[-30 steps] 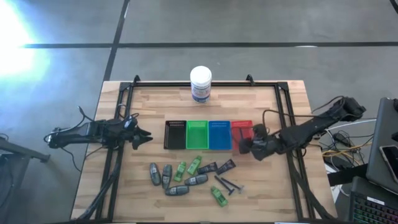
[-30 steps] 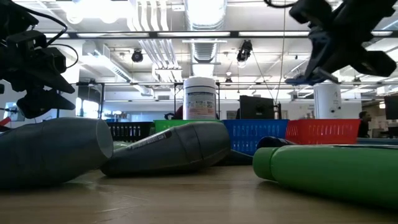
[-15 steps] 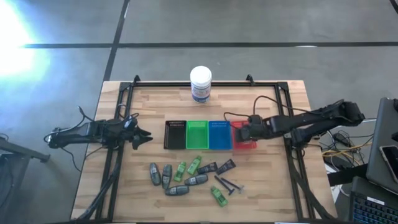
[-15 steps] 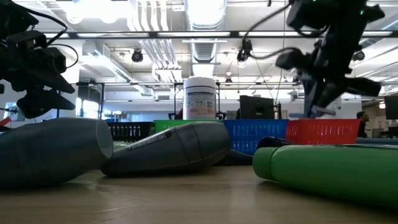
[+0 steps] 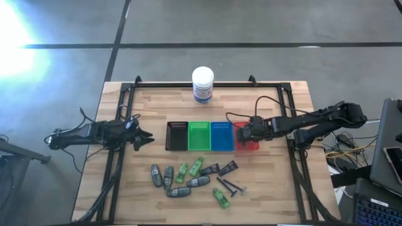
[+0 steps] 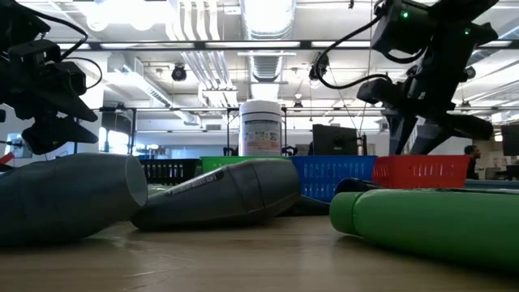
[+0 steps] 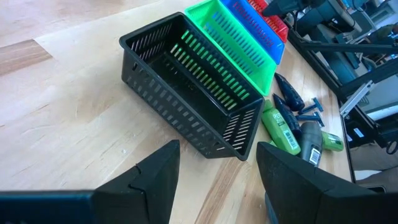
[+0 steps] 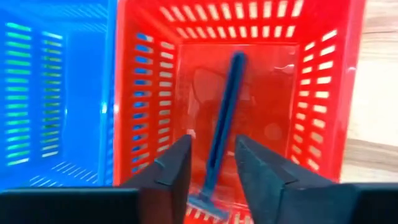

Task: Pick & Place Travel size toiletries
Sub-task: Put the blue razor into the red bin

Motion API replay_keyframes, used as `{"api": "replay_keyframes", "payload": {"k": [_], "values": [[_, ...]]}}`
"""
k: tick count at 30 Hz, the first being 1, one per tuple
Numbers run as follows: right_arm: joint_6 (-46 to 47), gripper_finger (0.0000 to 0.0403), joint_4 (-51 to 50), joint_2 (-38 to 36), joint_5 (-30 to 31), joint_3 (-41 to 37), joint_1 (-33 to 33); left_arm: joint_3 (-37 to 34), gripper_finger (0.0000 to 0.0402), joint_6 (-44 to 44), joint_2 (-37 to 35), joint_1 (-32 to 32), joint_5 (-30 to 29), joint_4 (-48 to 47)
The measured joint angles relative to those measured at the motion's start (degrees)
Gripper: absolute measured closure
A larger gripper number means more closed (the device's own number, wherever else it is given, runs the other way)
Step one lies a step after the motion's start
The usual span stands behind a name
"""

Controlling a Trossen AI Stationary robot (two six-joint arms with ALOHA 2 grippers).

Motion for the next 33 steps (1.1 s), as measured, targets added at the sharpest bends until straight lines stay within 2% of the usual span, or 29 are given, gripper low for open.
{"api": "replay_keyframes", "payload": {"k": [4,7,9,13,17,21,26,33], "values": [[-1.79,0.0228,-0.94,-0.11,0.17,1.55,1.14,0.0,0.0183,0.0,0.0,-0.01,0.01,0.0],[-9.37,0.0203,-1.42,-0.11,-0.03,4.98,4.73,0.0,0.0183,-0.02,0.0,0.01,0.01,0.0],[-16.05,0.0195,-1.83,0.03,-0.49,7.32,8.42,0.0,0.0183,0.0,0.0,0.01,0.01,0.0],[-26.16,0.0195,-2.5,3.03,-5.2,10.6,16.79,0.0,0.0183,-0.02,0.0,-0.01,-0.01,0.0],[-25.88,0.0207,-2.68,9.07,-6.96,13.57,23.89,0.0,0.0183,0.0,0.0,0.0,0.0,0.0],[-23.24,0.0216,-2.73,16.65,-7.0,17.6,27.66,0.0,0.0183,0.0,0.0,0.02,0.01,0.0],[-23.14,0.0219,-2.7,25.38,-7.68,23.61,28.7,0.0,0.0183,0.0,0.0,0.02,0.01,0.0],[-24.92,0.0202,-4.56,34.48,-9.52,30.3,28.79,0.0,0.0183,-0.01,0.0,0.02,-0.01,0.0]]}}
